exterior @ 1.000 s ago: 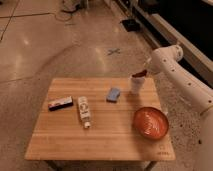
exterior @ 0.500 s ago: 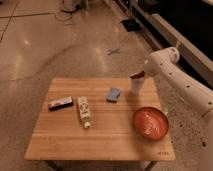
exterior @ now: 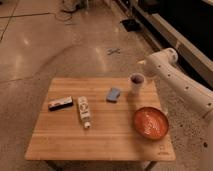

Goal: Place the pepper in the ceramic cup

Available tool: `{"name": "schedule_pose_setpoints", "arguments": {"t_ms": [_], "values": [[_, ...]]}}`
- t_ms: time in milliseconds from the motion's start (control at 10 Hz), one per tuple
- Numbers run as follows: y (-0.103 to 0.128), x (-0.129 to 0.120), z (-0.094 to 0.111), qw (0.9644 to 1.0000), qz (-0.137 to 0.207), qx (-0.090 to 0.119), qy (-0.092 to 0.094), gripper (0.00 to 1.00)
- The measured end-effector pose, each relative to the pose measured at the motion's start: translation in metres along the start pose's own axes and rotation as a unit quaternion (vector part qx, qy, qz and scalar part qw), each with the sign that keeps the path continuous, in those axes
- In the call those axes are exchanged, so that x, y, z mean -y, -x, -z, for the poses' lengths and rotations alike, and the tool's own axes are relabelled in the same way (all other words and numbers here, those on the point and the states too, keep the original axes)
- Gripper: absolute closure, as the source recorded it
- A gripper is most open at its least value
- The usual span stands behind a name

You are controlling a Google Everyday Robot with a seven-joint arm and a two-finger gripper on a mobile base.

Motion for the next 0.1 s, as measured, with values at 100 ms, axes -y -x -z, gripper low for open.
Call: {"name": "schedule_pose_setpoints", "arguments": {"t_ms": [100], "values": [[0.0005, 0.0003, -0.0001, 1.0000, 0.000, 0.000, 0.000, 0.20]]}}
